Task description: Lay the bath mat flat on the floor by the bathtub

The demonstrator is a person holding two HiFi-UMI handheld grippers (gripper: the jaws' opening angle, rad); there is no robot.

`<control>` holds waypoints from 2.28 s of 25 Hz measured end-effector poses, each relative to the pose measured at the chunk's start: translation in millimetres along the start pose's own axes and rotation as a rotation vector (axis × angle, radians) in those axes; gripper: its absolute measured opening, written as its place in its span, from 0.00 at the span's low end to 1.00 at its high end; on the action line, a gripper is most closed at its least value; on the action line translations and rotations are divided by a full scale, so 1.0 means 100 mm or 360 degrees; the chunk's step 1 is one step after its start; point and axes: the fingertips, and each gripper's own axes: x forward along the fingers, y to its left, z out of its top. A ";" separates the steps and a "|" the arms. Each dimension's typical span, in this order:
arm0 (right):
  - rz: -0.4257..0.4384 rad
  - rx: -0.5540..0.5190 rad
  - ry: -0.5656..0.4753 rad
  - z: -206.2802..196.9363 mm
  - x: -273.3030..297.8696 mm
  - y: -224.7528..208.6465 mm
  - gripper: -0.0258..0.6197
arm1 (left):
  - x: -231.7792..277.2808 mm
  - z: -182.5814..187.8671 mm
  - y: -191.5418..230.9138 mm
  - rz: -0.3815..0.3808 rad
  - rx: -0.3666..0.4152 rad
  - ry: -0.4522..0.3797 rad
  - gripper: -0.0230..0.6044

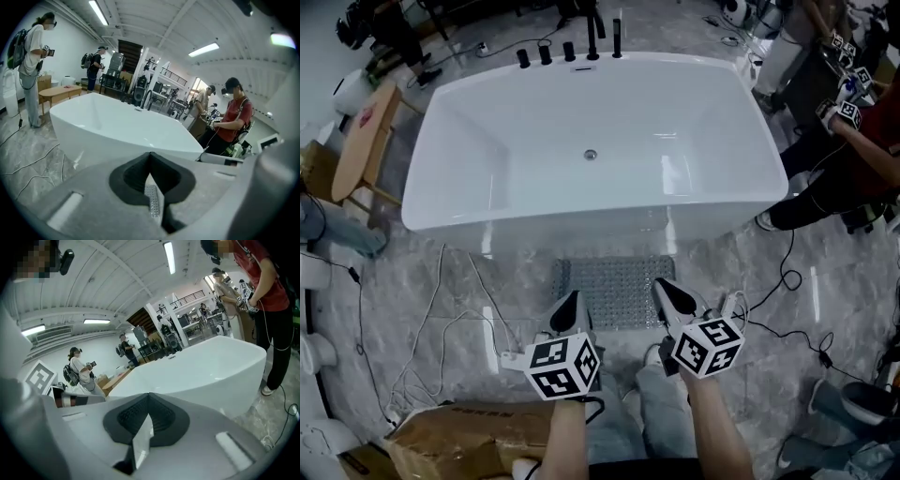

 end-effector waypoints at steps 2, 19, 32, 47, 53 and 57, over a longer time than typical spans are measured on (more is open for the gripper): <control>0.0007 -0.0035 -0.0042 0.14 -0.10 0.06 0.04 | -0.10 0.15 -0.09 -0.0006 0.0032 -0.0057 0.04; 0.0084 -0.0323 -0.0289 1.55 -0.67 0.63 0.04 | -1.04 1.43 -0.69 0.0028 0.0172 -0.0435 0.04; 0.0215 -0.0553 -0.0529 2.47 -1.00 1.24 0.04 | -1.57 2.29 -1.07 -0.0011 0.0267 -0.0745 0.04; 0.0186 -0.0771 -0.0630 2.86 -1.21 1.43 0.04 | -1.66 2.62 -1.45 -0.0086 0.0411 -0.0865 0.04; 0.0145 -0.0746 -0.0649 2.99 -1.26 1.31 0.04 | -1.59 2.68 -1.57 -0.0096 0.0451 -0.0846 0.04; 0.0141 -0.0736 -0.0659 3.03 -1.25 1.23 0.04 | -1.53 2.70 -1.60 -0.0093 0.0460 -0.0843 0.04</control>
